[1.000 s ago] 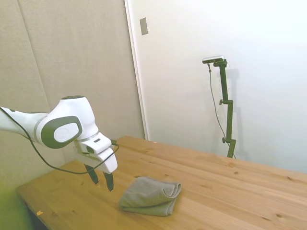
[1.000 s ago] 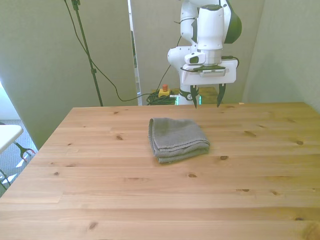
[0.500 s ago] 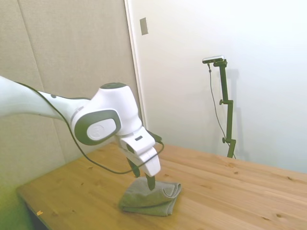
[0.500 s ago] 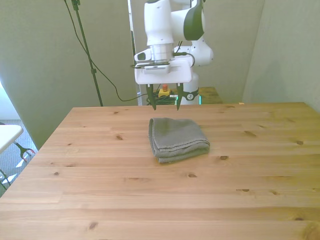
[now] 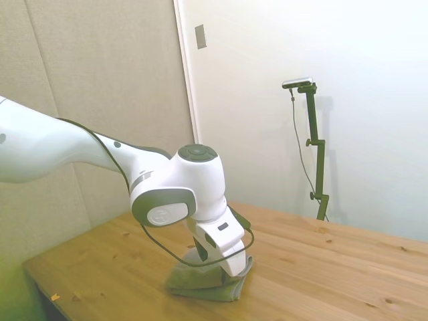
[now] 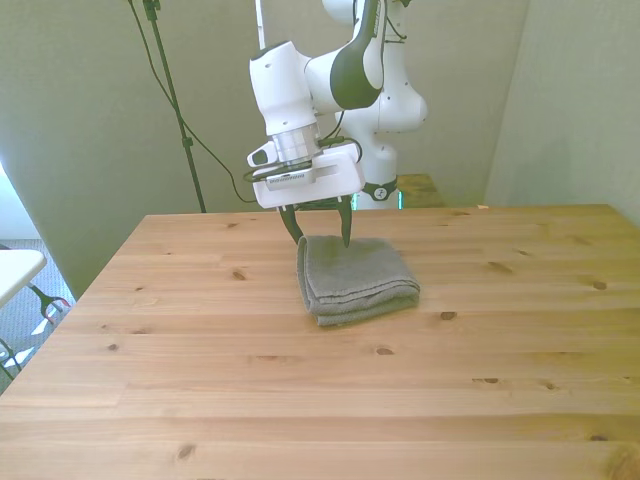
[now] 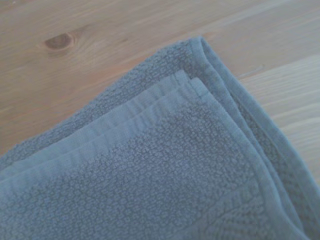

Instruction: Unfold the towel

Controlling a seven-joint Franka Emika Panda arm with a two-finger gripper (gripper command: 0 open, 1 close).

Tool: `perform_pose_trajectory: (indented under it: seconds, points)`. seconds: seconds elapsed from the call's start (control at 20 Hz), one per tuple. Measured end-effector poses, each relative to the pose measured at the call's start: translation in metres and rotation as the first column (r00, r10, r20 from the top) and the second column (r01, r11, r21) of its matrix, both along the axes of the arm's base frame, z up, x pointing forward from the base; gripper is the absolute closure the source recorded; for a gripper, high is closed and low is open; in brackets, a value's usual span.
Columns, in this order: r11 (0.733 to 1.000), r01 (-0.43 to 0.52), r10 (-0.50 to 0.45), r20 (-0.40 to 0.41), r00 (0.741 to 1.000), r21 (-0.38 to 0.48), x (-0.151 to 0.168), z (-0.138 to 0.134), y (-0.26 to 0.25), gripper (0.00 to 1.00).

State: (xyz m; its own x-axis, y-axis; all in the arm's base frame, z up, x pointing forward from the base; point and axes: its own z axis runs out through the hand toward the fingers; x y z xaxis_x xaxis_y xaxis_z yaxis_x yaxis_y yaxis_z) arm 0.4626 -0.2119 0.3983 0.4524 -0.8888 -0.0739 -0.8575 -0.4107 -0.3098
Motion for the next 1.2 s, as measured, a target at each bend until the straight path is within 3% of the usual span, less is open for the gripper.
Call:
perform_pose_trajectory:
  seconds: [0.95,1.2]
  points:
    - [0.999,-0.045,0.045,0.012,0.999,-0.002,0.005,-0.001,0.002,1.00]
    - [0.992,-0.128,0.128,0.065,0.990,-0.003,0.014,0.014,0.028,1.00]
